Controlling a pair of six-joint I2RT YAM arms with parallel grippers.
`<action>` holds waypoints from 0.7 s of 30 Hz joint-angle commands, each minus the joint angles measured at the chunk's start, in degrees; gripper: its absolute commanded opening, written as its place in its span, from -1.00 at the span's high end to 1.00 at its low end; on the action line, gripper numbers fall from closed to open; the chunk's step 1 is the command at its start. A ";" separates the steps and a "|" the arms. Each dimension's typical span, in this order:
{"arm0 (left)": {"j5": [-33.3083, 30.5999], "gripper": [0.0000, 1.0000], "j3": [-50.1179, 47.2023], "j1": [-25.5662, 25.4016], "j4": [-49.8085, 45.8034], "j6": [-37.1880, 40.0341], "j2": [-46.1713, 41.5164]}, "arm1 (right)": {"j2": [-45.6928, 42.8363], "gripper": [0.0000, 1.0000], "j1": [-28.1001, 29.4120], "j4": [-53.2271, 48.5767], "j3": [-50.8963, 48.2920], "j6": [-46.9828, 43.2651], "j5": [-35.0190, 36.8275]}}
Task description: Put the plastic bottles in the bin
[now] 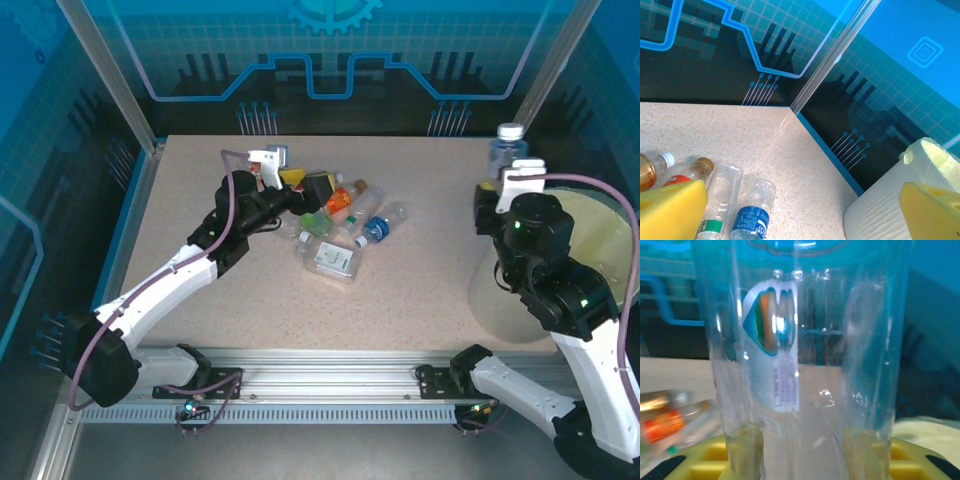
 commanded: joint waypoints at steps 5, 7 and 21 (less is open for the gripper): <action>-1.64 -0.99 1.56 -0.09 -2.93 2.03 0.79 | -0.07 0.26 -14.95 -6.30 -0.50 1.58 8.56; -3.08 -0.98 1.74 -0.06 -4.63 2.11 0.79 | -0.62 0.26 -19.41 -5.98 -3.25 2.07 8.15; -18.59 -0.98 -0.50 5.78 -22.44 -5.19 -4.02 | -0.64 0.15 -39.04 -1.51 -16.82 10.68 -6.35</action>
